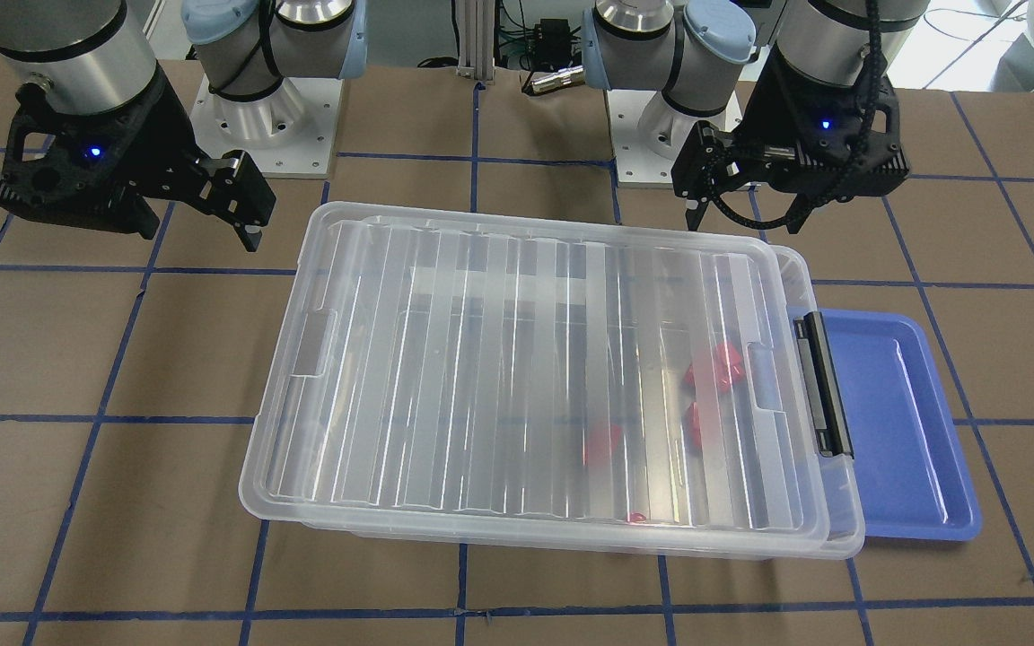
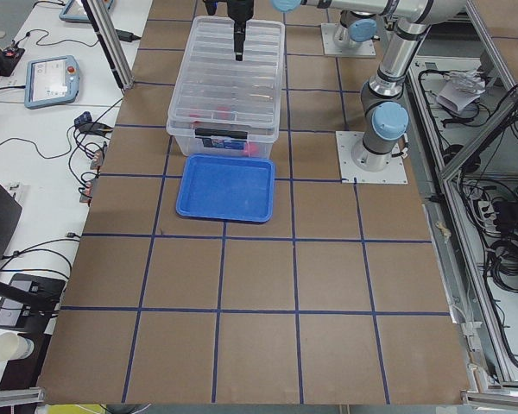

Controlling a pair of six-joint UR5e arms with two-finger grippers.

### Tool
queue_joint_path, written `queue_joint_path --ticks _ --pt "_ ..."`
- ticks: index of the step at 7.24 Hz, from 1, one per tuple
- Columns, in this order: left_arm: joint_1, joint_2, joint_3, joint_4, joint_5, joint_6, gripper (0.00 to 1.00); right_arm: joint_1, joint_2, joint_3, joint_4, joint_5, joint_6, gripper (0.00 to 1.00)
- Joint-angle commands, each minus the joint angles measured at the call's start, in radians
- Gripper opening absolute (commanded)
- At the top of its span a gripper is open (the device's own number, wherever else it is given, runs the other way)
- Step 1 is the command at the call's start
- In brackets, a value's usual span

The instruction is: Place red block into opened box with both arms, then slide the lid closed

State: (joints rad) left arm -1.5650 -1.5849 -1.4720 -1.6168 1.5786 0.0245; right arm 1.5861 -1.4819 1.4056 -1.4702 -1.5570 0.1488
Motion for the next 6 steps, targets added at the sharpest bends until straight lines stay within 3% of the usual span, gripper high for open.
queue_joint_path --ticks 1,6 --pt "0.0 0.002 0.001 0.0 0.001 0.002 1.0 0.0 -0.001 -0.002 -0.001 0.001 0.0 1.0" --pt "0.0 0.003 -0.002 -0.008 0.001 0.002 1.0 0.0 -0.001 -0.002 0.002 0.0 -0.002 1.0"
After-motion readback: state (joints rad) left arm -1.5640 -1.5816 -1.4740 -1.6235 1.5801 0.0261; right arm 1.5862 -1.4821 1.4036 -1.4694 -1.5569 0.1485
